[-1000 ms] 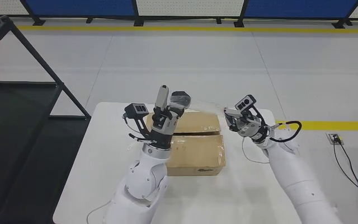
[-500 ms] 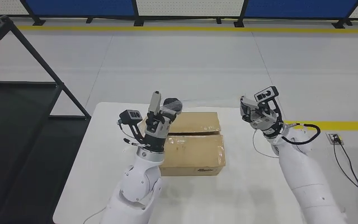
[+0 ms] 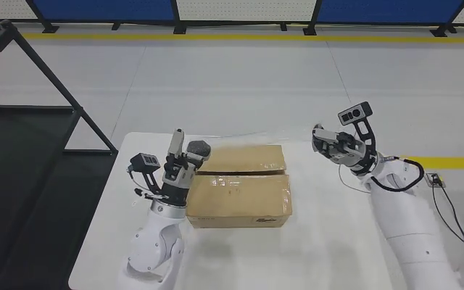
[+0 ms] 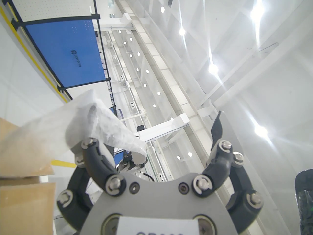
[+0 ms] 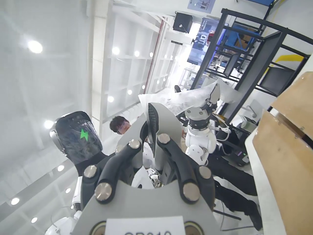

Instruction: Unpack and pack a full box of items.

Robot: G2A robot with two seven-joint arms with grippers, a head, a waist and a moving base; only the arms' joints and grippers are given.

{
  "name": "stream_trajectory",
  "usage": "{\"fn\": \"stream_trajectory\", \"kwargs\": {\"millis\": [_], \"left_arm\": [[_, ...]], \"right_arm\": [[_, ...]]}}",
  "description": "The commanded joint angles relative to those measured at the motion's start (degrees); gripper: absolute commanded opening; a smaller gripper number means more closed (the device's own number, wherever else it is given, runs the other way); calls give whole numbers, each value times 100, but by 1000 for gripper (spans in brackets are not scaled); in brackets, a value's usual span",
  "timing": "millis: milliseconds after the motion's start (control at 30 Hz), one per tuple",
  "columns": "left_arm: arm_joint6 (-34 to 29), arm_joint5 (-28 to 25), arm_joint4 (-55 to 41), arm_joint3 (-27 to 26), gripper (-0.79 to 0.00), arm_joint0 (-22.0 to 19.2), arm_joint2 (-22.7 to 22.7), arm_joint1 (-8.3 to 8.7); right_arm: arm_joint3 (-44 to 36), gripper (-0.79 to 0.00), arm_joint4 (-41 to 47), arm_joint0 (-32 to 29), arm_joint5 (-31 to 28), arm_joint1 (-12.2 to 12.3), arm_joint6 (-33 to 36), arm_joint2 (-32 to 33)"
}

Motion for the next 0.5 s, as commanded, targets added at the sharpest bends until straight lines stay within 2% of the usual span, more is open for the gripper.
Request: {"fn": "stream_trajectory", "kwargs": {"millis": [0, 167, 467], "left_arm": [[-209, 163, -68, -95, 0, 149, -257, 44], [-638, 432, -554, -216, 0, 457, -893, 136], [-851, 536, -1235, -150, 0, 704, -1488, 214]], "right_arm": [[-14, -785, -177, 116, 26, 24, -6, 17], [-155, -785, -369, 339, 206, 46, -129, -23], [-503, -785, -504, 547, 379, 26, -438, -229]]}}
